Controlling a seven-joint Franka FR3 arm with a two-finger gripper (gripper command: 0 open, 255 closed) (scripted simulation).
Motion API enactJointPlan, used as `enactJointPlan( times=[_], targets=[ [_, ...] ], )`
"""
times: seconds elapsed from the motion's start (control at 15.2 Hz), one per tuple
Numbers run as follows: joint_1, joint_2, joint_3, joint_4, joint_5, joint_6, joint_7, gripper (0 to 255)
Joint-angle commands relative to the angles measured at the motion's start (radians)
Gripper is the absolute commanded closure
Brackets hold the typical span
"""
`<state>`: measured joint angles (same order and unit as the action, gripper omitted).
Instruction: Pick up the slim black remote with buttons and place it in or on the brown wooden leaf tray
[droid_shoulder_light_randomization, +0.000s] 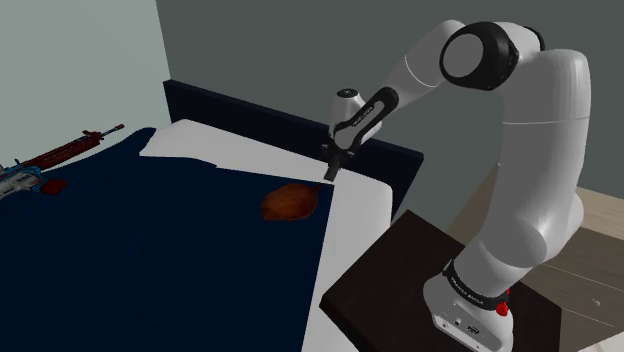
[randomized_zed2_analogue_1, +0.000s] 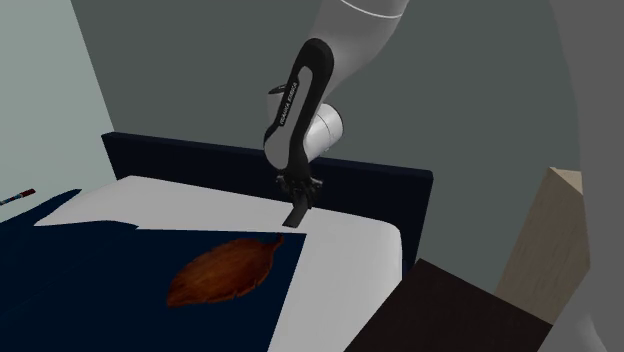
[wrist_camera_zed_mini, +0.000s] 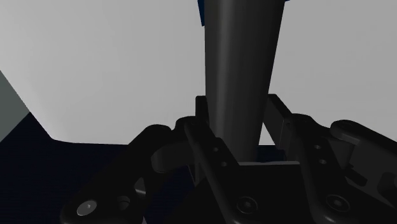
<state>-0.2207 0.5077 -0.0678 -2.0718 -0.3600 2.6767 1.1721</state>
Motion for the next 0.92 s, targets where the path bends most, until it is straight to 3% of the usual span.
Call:
enactJointPlan(
  times=[0.0, 0.4, 0.86],
  targets=[
    [-0.003, -0.025, 0.004, -0.007, 0.005, -0.017, -0.008, 255],
    [-0.010, -0.086, 0.016, -0.014, 0.022, -0.072, -0.031, 255],
    [0.127, -0.126, 0.031, -0.085, -0.023, -0.078, 0.159, 255]
  ],
)
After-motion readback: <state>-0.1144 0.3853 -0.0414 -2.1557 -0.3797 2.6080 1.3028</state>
